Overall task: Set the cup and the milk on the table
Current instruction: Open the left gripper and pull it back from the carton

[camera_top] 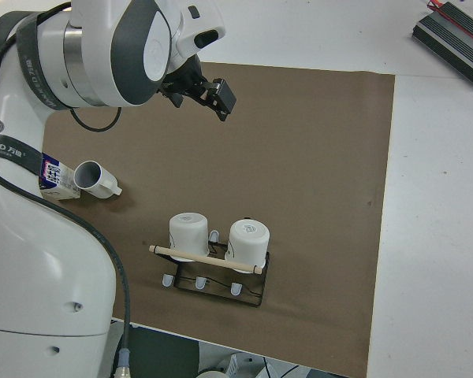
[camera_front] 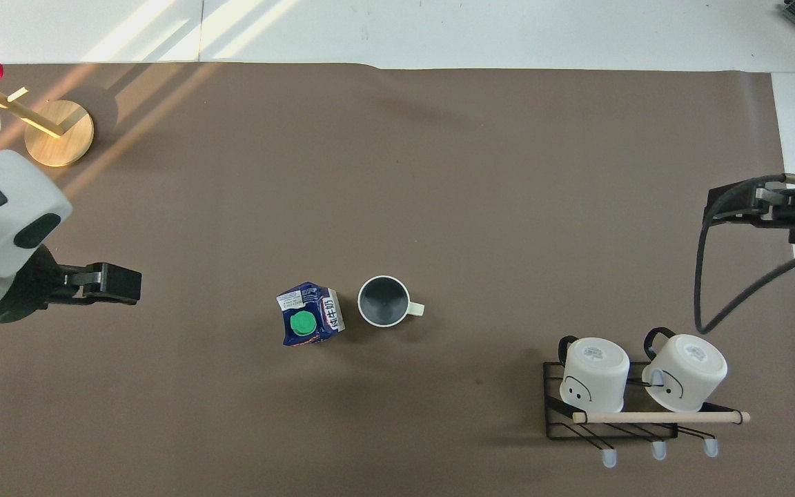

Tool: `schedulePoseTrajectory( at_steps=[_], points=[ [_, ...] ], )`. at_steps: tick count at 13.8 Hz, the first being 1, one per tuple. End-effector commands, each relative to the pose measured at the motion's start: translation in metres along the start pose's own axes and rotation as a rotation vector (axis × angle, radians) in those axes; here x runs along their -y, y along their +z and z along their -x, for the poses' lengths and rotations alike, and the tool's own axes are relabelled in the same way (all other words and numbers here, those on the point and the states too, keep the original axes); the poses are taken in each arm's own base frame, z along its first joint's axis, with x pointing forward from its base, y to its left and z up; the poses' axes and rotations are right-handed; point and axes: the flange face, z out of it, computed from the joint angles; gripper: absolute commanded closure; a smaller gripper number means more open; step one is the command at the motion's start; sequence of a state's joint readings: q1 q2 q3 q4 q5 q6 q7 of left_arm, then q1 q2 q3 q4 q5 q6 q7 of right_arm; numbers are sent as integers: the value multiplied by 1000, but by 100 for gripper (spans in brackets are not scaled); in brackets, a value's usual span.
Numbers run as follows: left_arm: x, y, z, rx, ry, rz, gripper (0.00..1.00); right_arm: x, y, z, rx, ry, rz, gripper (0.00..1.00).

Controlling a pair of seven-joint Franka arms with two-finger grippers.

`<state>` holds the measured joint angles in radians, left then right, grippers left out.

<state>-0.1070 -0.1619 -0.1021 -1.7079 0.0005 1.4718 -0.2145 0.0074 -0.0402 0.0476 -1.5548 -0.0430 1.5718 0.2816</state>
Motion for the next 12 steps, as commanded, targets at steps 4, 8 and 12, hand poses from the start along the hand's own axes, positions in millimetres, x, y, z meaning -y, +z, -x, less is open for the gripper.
schedulePoseTrajectory(
  at_steps=[4,8,12],
  points=[
    [44,-8,-1,5,-10,-3,0,-3,-1,1,13,-13,-20,0],
    [48,-8,-2,6,32,-2,0,-4,-2,1,11,-12,-20,0],
    [57,-12,-3,-12,43,85,0,-4,-1,1,14,-12,-19,0]
  ],
)
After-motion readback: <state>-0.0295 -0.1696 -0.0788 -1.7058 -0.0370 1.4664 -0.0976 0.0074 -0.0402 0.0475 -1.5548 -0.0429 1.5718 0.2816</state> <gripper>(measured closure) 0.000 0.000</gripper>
